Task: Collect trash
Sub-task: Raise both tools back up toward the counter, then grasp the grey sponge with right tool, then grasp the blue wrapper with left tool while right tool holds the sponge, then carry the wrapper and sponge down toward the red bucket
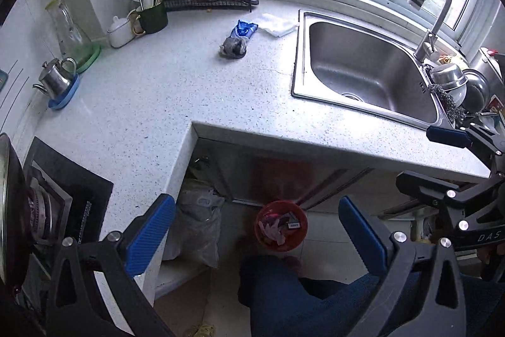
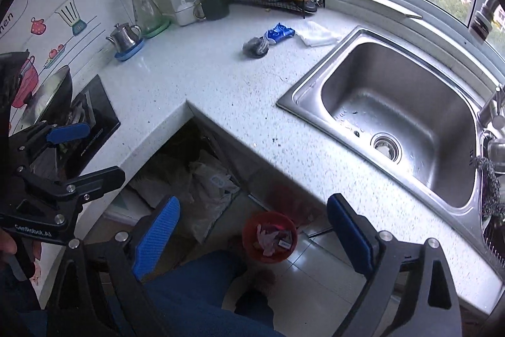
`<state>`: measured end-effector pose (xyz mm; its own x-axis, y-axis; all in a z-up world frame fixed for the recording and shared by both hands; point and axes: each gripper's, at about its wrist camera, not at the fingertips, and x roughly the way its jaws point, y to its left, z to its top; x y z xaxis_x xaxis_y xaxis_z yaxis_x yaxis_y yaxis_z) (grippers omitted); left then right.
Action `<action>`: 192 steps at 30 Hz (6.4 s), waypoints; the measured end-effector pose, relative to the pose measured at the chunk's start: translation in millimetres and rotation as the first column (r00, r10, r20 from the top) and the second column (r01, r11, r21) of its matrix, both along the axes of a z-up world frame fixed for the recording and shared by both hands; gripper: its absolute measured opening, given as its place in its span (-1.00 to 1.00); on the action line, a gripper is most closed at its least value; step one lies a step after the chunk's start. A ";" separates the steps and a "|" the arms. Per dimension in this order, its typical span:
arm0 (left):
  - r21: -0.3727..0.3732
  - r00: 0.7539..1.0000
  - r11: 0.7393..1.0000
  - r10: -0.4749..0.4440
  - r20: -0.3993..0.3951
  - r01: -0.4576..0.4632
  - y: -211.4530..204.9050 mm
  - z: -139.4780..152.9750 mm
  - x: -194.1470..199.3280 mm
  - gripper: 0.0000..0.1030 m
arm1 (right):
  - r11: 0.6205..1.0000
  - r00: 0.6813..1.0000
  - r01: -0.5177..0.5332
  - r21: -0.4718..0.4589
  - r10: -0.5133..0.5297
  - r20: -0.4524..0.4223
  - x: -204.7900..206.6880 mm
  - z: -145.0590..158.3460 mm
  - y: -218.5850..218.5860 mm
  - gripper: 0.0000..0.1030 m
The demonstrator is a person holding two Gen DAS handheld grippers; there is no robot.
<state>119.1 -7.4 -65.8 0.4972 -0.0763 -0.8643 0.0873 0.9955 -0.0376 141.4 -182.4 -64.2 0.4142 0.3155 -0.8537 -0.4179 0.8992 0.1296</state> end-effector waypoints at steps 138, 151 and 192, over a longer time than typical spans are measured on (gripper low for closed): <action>-0.094 0.702 0.739 -0.665 -0.253 0.667 -48.4 -103.1 393.1 -0.29 | 0.938 0.924 0.344 -0.041 -0.346 -0.161 278.2 -25.0 47.7 -0.26; -0.103 0.750 0.768 -0.640 -0.167 0.632 -33.3 -46.4 324.3 -0.29 | 0.970 0.964 0.239 -0.053 -0.244 -0.105 222.3 -1.8 47.6 -0.27; -0.132 0.924 0.955 -0.290 -0.248 0.265 -49.4 -69.4 4.8 -0.29 | 0.997 0.981 -0.075 0.030 0.079 -0.178 -20.2 -29.0 0.4 -0.27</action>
